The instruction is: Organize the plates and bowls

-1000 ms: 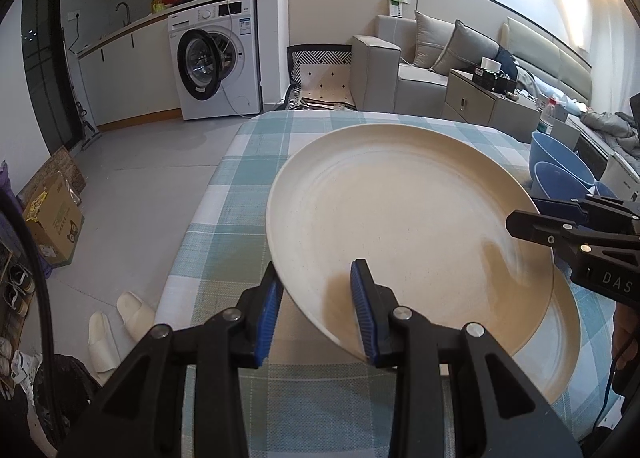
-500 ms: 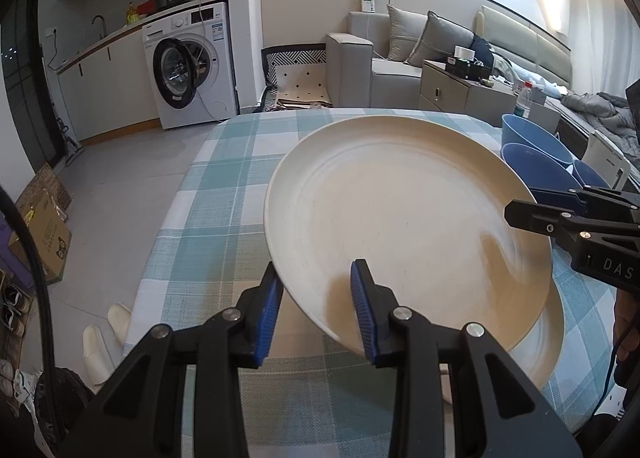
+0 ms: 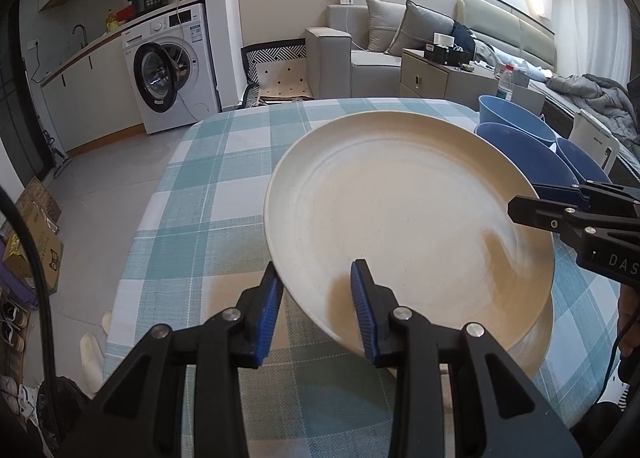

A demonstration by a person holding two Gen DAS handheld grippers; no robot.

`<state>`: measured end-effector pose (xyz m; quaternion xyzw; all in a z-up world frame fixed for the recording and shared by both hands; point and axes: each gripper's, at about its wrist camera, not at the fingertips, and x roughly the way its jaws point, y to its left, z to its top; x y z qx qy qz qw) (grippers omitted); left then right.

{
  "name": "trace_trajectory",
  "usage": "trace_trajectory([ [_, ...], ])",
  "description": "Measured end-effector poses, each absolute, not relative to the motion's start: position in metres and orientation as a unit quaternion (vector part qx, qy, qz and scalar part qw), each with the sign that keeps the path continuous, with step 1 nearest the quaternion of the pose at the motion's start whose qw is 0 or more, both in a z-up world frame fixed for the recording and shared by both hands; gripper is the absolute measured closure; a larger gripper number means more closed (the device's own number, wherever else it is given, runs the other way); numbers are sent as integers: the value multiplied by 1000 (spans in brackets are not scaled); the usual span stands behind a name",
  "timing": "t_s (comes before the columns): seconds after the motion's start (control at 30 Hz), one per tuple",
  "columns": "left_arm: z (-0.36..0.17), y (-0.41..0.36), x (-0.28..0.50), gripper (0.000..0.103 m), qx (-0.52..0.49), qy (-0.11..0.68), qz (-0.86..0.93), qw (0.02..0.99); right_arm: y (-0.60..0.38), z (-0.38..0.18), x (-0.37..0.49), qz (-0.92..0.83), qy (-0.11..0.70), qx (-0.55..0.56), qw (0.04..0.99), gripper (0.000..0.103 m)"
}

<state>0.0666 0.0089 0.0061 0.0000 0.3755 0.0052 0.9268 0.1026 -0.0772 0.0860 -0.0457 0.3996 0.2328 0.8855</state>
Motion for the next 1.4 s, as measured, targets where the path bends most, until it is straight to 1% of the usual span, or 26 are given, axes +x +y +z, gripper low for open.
trace_trajectory([
  [0.5,2,-6,63,70,22,383,-8,923,-93,73,92,221,414,-36,882,70],
  [1.4,-4,-24,42,70,46,388,-8,920,-111,59,70,214,417,-35,882,70],
])
